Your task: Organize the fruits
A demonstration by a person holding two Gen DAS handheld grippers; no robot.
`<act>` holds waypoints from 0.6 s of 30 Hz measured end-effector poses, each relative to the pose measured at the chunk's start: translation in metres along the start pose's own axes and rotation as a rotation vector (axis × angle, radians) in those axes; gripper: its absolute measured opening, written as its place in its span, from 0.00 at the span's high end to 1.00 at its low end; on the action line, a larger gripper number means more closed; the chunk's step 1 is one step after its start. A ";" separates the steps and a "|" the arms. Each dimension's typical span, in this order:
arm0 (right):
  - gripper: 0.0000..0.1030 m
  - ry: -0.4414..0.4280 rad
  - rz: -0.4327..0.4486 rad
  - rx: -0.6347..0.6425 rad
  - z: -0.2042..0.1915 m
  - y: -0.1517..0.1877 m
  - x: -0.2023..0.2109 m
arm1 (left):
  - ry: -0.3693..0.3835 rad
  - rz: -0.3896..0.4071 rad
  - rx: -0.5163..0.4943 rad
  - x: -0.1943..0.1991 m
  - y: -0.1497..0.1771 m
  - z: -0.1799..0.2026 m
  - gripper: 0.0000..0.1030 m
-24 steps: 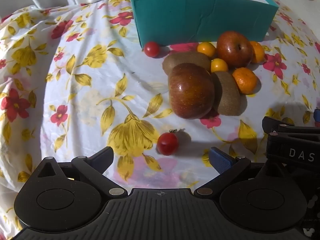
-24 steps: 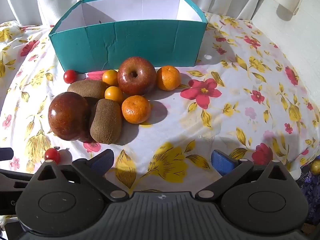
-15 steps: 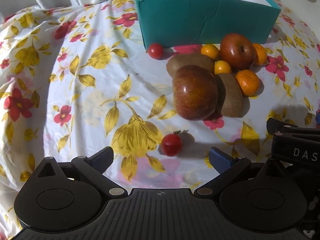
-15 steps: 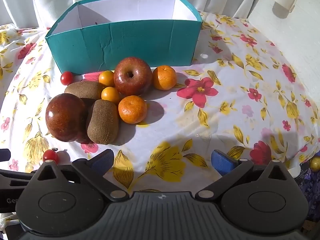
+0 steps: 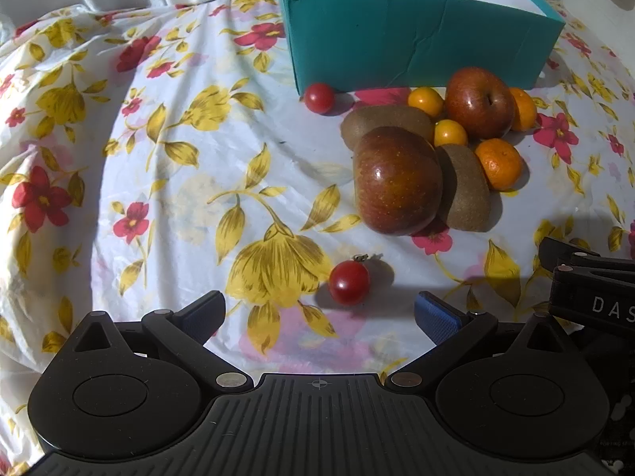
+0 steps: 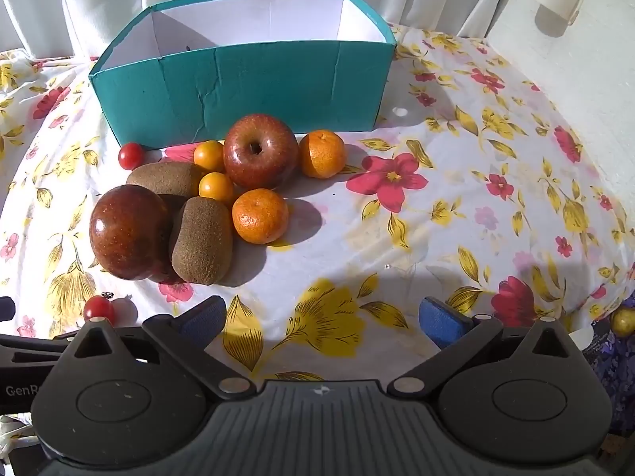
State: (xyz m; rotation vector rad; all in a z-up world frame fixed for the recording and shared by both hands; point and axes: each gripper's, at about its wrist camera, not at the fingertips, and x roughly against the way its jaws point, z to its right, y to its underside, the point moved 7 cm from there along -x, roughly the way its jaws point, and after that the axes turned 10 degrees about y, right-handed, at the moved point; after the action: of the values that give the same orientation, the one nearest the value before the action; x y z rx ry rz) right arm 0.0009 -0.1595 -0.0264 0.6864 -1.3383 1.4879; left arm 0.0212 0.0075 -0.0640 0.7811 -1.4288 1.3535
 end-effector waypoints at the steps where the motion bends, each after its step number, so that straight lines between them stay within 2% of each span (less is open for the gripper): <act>1: 0.00 0.000 -0.001 0.000 0.000 0.000 0.000 | 0.001 0.000 -0.001 0.000 0.000 0.000 0.00; 18: 0.00 0.009 -0.004 -0.010 0.003 0.003 0.000 | 0.000 -0.012 -0.007 -0.003 0.000 0.004 0.00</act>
State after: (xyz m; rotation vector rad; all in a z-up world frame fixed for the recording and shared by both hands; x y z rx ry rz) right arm -0.0025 -0.1624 -0.0270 0.6748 -1.3358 1.4792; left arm 0.0213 0.0035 -0.0663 0.7837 -1.4256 1.3388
